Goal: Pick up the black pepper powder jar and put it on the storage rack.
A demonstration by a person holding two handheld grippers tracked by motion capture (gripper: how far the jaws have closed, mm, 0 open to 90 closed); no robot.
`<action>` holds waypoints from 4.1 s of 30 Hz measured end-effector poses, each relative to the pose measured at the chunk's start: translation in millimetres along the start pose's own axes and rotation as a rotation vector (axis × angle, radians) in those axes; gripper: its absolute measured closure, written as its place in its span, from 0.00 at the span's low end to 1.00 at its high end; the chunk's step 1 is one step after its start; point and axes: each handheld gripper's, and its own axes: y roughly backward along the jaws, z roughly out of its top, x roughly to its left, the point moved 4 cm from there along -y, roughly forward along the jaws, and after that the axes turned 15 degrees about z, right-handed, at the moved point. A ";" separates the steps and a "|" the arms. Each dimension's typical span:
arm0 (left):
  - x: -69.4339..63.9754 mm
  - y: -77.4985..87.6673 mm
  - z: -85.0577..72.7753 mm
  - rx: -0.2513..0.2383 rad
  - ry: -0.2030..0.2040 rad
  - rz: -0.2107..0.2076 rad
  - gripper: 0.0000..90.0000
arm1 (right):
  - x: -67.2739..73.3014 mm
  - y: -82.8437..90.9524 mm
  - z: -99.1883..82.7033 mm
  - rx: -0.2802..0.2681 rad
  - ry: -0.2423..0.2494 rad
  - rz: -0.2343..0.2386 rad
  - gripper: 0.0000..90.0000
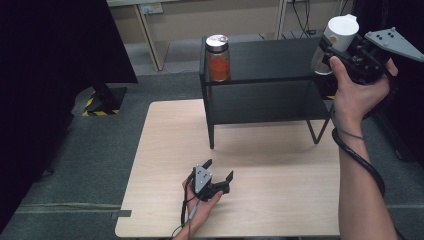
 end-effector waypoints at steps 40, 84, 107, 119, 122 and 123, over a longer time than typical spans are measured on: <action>1.1 -0.1 -0.3 0.000 0.006 -0.005 0.12 | -34.1 -44.2 0.3 0.087 -0.058 -0.084 0.33; -0.4 0.3 -0.1 -0.003 -0.008 -0.004 0.12 | -28.1 -34.6 -3.8 0.045 -0.052 -0.048 0.11; -0.9 0.7 -0.1 -0.004 -0.011 -0.002 0.12 | -12.7 3.5 -23.8 0.028 -0.017 0.003 0.08; -1.2 0.6 0.0 -0.003 -0.012 -0.001 0.12 | -3.5 22.2 -38.7 0.014 0.004 0.037 0.08; -1.4 0.5 0.0 -0.003 -0.013 0.000 0.12 | -1.9 26.0 -43.6 0.015 0.004 0.043 0.08; -1.4 0.5 0.1 -0.003 -0.014 0.000 0.12 | -1.4 27.3 -45.2 0.015 0.005 0.044 0.08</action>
